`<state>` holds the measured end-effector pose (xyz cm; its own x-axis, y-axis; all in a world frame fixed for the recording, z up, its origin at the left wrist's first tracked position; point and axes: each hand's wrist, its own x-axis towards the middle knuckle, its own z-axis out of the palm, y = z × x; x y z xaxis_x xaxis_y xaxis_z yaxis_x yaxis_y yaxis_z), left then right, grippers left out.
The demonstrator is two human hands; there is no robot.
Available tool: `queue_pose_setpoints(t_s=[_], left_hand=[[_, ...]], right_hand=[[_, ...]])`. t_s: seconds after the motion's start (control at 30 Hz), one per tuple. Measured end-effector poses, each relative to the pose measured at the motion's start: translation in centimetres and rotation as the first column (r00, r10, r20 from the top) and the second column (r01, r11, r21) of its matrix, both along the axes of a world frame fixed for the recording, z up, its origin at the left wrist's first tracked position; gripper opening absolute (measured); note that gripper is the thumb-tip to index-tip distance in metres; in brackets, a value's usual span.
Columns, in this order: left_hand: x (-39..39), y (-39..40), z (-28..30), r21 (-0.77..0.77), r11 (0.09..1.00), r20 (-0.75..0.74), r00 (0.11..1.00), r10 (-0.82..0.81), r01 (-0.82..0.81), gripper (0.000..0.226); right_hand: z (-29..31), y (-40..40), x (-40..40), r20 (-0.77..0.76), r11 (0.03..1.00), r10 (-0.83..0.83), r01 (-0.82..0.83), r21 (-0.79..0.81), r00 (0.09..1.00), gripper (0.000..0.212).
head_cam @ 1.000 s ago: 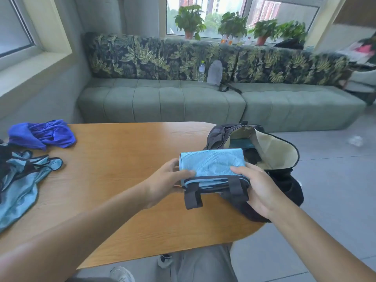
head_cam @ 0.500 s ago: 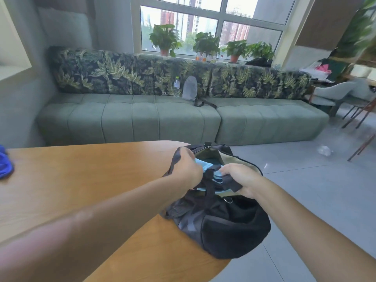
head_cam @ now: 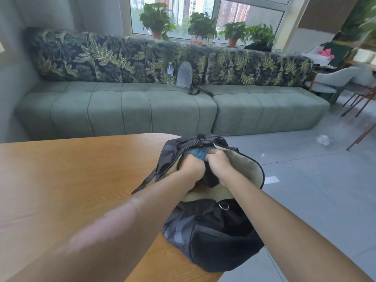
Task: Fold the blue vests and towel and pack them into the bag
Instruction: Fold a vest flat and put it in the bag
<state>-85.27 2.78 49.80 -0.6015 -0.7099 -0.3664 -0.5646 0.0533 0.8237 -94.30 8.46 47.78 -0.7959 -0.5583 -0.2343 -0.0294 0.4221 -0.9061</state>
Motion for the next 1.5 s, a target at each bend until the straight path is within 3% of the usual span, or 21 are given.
queue_pose_setpoints(t_s=[0.13, 0.23, 0.33, 0.5, 0.7, 0.9, 0.97, 1.07, 1.13, 1.23, 1.33, 1.5], left_hand=[[-2.0, -1.5, -1.6, 0.324, 0.928, -0.143, 0.96, 0.242, -0.185, 0.039], [-2.9, -2.8, -2.4, 0.389, 0.888, -0.202, 0.918, 0.34, -0.244, 0.037], [-3.2, -4.0, -3.0, 0.279, 0.899, -0.213, 0.891, 0.4, -0.337, 0.021], [-3.5, -4.6, -5.5, 0.162, 0.952, -0.106, 0.955, 0.278, -0.26, 0.043], [-2.7, -4.0, -5.9, -0.083, 0.954, -0.05, 0.957, 0.284, -0.287, 0.038], [-2.7, -5.1, -8.3, -0.329, 0.943, 0.053, 0.997, 0.064, -0.044, 0.03], [-2.2, -5.0, -8.0, -0.483, 0.867, 0.16, 0.986, -0.05, 0.122, 0.028], [-1.8, -5.7, -7.9, -0.627, 0.701, 0.263, 0.939, -0.22, 0.34, 0.055], [-2.1, -6.5, -7.9, -0.573, 0.653, 0.366, 0.867, -0.337, 0.495, 0.066], [-2.3, -7.1, -8.1, -0.417, 0.672, 0.453, 0.782, -0.429, 0.611, 0.066], [-1.8, -7.0, -8.6, -0.42, 0.668, 0.463, 0.778, -0.424, 0.614, 0.069], [-1.4, -6.7, -8.0, -0.388, 0.692, 0.463, 0.778, -0.424, 0.608, 0.07]], right_hand=[[-0.9, -1.1, 0.2, 0.122, 0.996, 0.015, -0.003, -0.094, 0.992, 0.033], [-1.9, -2.4, -1.3, 0.083, 0.995, 0.023, -0.015, -0.094, 0.996, 0.028], [-1.8, -3.0, -3.4, 0.041, 0.999, 0.026, -0.027, 0.023, 0.999, 0.036], [-2.3, -2.1, -5.3, -0.122, 0.978, 0.066, -0.039, 0.207, 0.99, 0.036], [-5.5, -2.2, -6.4, -0.179, 0.969, 0.14, -0.099, 0.225, 0.974, 0.032], [-6.6, -1.5, -6.7, -0.234, 0.932, 0.315, -0.253, 0.258, 0.92, 0.052], [-6.1, -1.1, -6.4, -0.262, 0.889, 0.396, -0.295, 0.35, 0.88, 0.048], [-6.0, -0.5, -6.1, -0.408, 0.853, 0.452, -0.25, 0.459, 0.793, 0.05], [-6.4, 0.1, -6.2, -0.46, 0.835, 0.484, -0.236, 0.496, 0.744, 0.055], [-7.2, 1.0, -6.6, -0.388, 0.759, 0.588, -0.318, 0.568, 0.71, 0.053], [-7.7, 1.7, -6.7, -0.407, 0.751, 0.605, -0.322, 0.577, 0.684, 0.073], [-6.5, 1.3, -6.8, -0.33, 0.675, 0.657, -0.334, 0.658, 0.677, 0.066]])
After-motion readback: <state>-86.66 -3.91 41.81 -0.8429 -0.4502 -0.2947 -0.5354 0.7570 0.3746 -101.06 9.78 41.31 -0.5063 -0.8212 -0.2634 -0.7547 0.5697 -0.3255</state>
